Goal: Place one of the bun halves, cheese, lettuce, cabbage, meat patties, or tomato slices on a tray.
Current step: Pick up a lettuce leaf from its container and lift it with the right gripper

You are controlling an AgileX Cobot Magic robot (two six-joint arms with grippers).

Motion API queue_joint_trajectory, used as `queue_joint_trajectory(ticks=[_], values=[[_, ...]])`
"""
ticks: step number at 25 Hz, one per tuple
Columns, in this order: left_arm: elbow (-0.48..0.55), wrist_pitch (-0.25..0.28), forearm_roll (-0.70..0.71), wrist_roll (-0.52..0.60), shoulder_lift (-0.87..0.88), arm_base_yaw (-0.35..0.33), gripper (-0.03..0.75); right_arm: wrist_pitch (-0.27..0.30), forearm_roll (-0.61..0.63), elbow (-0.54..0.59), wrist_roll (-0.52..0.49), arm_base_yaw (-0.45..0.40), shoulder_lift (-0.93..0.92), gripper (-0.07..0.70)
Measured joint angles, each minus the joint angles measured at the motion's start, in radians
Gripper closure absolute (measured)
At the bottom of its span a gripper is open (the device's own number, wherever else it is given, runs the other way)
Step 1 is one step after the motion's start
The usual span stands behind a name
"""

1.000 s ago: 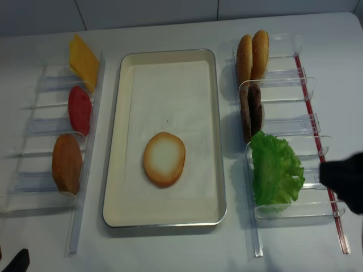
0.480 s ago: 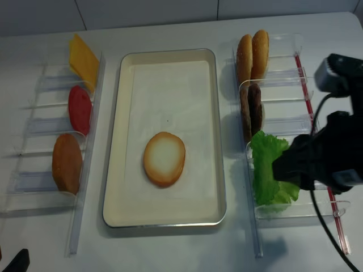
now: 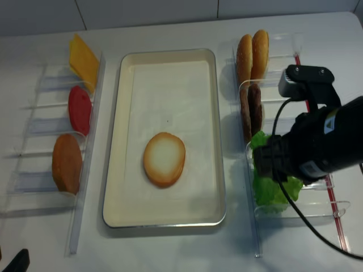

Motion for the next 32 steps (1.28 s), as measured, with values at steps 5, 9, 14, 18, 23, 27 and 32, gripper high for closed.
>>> queue_joint_trajectory(ticks=[5,9,14,18,23,27,32], values=[[0.000,0.000,0.000,0.000,0.000,0.000,0.394,-0.016,0.008,-0.014,0.002,0.000,0.043,0.312],[0.000,0.000,0.000,0.000,0.000,0.000,0.394,0.002,-0.006,-0.056,0.009,0.000,0.045,0.512],[0.000,0.000,0.000,0.000,0.000,0.000,0.394,0.041,-0.045,-0.070,0.039,0.000,0.045,0.591],[0.000,0.000,0.000,0.000,0.000,0.000,0.394,0.055,-0.051,-0.081,0.047,0.000,0.045,0.591],[0.000,0.000,0.000,0.000,0.000,0.000,0.394,0.121,-0.032,-0.182,0.047,0.000,0.023,0.591],[0.000,0.000,0.000,0.000,0.000,0.000,0.394,0.177,0.037,-0.253,0.023,0.000,0.014,0.592],[0.000,0.000,0.000,0.000,0.000,0.000,0.394,0.136,0.264,-0.264,-0.117,0.044,0.039,0.593]])
